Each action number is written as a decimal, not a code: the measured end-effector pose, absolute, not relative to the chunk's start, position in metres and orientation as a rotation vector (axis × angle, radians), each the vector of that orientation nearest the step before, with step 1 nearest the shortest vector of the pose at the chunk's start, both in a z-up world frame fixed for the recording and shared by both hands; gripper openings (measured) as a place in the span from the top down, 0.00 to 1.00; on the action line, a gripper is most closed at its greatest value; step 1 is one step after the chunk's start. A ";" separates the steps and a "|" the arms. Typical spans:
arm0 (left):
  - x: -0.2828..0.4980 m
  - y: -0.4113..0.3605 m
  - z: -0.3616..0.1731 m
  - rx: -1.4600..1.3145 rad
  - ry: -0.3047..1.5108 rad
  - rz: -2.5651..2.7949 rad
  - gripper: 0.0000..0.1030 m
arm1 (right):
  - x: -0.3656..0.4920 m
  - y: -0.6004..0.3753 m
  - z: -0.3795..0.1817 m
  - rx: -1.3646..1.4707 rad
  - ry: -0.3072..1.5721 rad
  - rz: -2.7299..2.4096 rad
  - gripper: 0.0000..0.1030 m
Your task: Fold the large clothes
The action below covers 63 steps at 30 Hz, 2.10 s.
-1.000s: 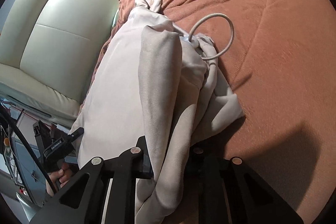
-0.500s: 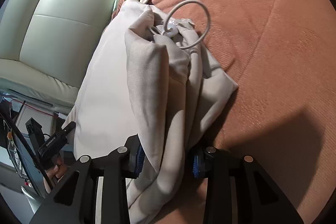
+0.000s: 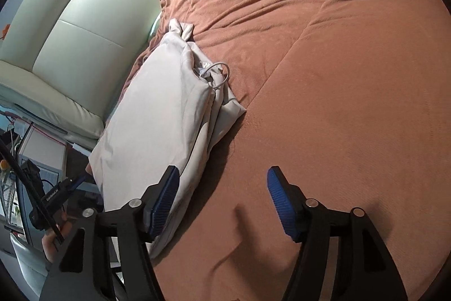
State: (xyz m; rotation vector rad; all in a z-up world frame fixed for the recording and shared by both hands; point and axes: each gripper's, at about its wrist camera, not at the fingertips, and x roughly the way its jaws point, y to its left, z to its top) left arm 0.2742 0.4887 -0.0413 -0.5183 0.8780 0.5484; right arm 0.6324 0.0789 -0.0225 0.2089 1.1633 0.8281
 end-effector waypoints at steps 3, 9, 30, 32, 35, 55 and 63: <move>0.271 0.455 -0.024 -0.518 0.840 0.514 0.27 | 0.617 0.046 0.004 0.195 1.114 0.808 0.22; 0.262 0.394 0.009 -0.465 0.777 0.473 0.04 | 0.568 -0.011 0.051 0.145 1.009 0.768 0.13; 0.214 0.218 0.060 -0.279 0.700 0.263 0.00 | 0.388 -0.171 0.127 0.077 0.778 0.652 0.00; 0.203 0.206 0.063 -0.262 0.685 0.249 0.00 | 0.365 -0.182 0.130 0.079 0.752 0.636 0.00; 0.185 0.190 0.069 -0.237 0.651 0.227 0.00 | 0.336 -0.195 0.133 0.081 0.718 0.608 0.00; 0.055 0.103 0.085 -0.117 0.492 0.068 0.00 | 0.153 -0.262 0.121 0.134 0.573 0.508 0.00; 0.003 0.091 0.086 -0.080 0.451 0.038 0.00 | 0.095 -0.272 0.120 0.099 0.506 0.468 0.00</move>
